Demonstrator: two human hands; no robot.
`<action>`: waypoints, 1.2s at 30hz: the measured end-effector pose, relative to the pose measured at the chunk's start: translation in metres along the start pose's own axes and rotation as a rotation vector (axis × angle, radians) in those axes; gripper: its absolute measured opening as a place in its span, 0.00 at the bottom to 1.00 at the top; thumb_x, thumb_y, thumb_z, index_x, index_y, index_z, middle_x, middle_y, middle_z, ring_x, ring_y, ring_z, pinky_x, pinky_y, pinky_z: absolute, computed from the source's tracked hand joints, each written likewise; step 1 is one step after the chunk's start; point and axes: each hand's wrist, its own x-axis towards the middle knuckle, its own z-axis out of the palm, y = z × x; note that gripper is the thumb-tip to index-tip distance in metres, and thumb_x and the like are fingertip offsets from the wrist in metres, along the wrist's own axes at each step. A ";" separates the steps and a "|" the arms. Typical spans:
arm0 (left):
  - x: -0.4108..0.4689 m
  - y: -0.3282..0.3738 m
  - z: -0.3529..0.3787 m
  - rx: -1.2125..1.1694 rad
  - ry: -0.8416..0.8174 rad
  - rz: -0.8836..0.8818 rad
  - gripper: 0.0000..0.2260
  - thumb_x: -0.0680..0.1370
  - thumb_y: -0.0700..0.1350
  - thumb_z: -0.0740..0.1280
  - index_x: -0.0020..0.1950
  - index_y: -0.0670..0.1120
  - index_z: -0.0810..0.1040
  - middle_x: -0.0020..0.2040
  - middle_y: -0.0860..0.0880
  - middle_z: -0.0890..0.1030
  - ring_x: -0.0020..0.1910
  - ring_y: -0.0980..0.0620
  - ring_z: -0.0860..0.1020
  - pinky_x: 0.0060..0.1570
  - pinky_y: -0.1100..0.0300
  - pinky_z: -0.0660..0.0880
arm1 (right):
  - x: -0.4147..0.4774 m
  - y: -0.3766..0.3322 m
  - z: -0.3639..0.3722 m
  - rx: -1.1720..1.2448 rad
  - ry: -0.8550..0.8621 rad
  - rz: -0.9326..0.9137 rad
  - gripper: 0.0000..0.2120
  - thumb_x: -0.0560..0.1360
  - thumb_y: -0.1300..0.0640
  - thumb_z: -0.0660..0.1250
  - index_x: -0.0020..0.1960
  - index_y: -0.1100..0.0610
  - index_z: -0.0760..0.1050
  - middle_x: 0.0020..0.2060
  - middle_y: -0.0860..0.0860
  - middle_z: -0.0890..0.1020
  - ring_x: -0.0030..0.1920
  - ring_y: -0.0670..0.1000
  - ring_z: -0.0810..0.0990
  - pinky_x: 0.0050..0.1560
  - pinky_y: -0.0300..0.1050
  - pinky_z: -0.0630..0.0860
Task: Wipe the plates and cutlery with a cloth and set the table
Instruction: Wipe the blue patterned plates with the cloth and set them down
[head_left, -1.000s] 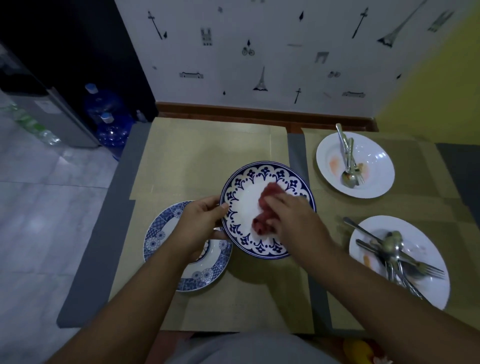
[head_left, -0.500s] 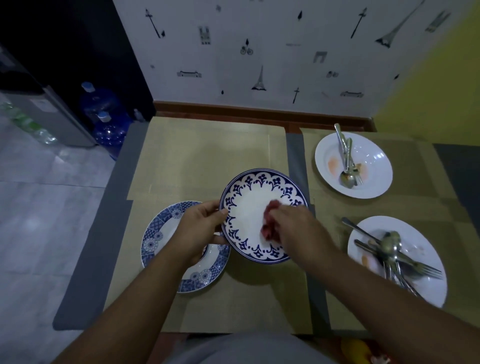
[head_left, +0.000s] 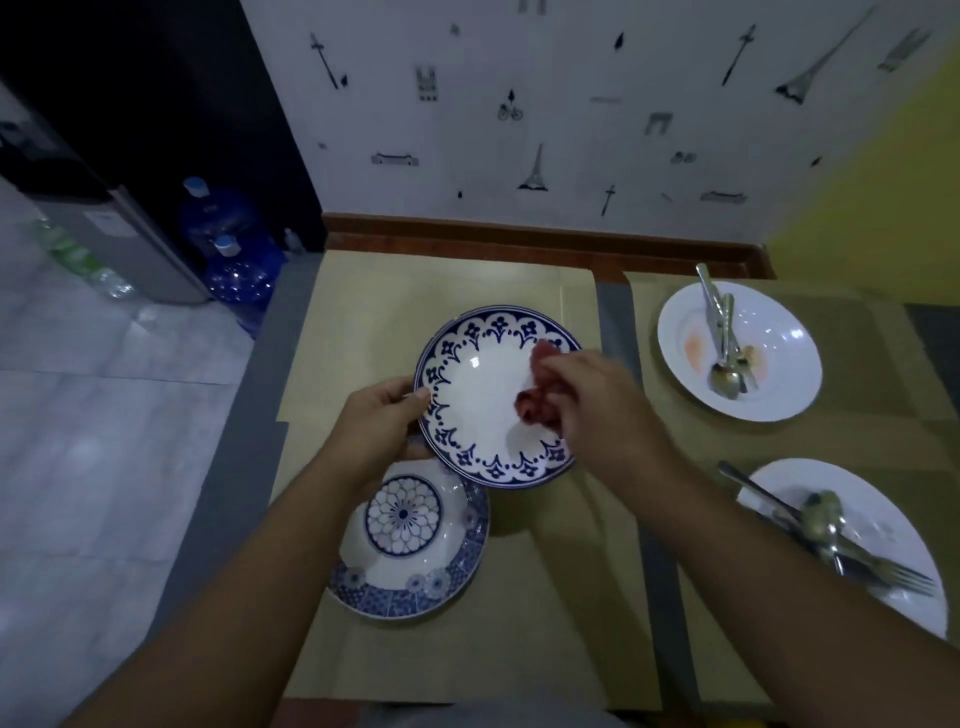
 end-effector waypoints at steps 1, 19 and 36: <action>0.007 0.005 -0.007 0.006 0.018 0.004 0.10 0.83 0.41 0.64 0.61 0.42 0.81 0.52 0.42 0.86 0.45 0.45 0.86 0.40 0.52 0.83 | 0.006 0.002 -0.005 -0.029 0.045 0.002 0.15 0.77 0.61 0.65 0.63 0.50 0.76 0.58 0.47 0.76 0.56 0.48 0.72 0.59 0.46 0.73; 0.108 0.016 -0.076 -0.131 0.218 -0.180 0.12 0.83 0.39 0.63 0.66 0.39 0.77 0.54 0.41 0.84 0.46 0.45 0.84 0.32 0.55 0.82 | 0.060 -0.011 0.069 -0.059 -0.029 0.018 0.20 0.73 0.66 0.68 0.61 0.52 0.79 0.55 0.49 0.81 0.55 0.54 0.76 0.58 0.44 0.72; 0.064 0.044 -0.076 -0.337 0.145 -0.223 0.32 0.85 0.58 0.54 0.81 0.38 0.53 0.79 0.38 0.61 0.77 0.41 0.63 0.73 0.45 0.65 | 0.042 -0.014 0.068 -0.082 -0.052 0.082 0.19 0.72 0.68 0.67 0.60 0.53 0.79 0.55 0.51 0.79 0.57 0.54 0.72 0.57 0.44 0.70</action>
